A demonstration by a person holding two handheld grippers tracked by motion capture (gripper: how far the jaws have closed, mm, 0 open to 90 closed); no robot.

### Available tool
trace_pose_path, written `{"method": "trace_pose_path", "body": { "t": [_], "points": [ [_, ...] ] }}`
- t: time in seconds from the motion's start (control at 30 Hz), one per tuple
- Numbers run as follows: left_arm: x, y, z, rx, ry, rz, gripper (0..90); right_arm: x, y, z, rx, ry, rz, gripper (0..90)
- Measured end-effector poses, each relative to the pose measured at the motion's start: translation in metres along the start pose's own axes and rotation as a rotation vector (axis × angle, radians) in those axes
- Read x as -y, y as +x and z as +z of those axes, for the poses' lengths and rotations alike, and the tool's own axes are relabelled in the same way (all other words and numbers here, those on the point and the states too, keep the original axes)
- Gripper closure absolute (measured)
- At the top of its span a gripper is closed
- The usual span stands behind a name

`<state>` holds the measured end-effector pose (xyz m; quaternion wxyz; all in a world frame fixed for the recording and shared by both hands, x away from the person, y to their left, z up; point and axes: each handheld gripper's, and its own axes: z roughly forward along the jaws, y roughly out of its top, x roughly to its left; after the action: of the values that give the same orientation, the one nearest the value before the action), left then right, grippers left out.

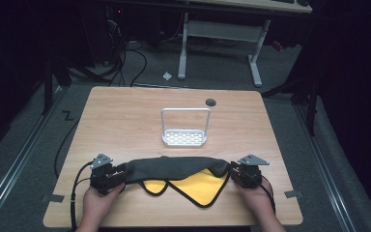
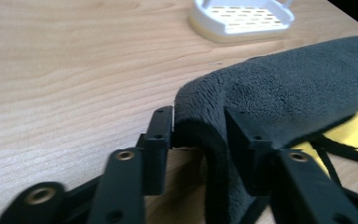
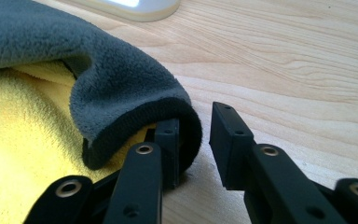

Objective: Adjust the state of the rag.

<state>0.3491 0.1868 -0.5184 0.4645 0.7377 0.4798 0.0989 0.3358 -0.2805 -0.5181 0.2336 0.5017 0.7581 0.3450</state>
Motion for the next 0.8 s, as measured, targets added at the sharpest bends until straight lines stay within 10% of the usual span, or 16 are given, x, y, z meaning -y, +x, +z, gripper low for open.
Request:
{"method": "trace_pose_path", "body": {
  "t": [0.47,0.8],
  "points": [
    [0.003,-0.008,-0.028,0.001,-0.074,0.001,43.3,0.003,0.001,-0.011,-0.009,-0.018,0.010,64.9],
    [0.007,-0.032,-0.016,0.031,-0.018,0.070,45.3,0.007,0.001,-0.036,-0.008,-0.078,0.034,63.6]
  ]
}}
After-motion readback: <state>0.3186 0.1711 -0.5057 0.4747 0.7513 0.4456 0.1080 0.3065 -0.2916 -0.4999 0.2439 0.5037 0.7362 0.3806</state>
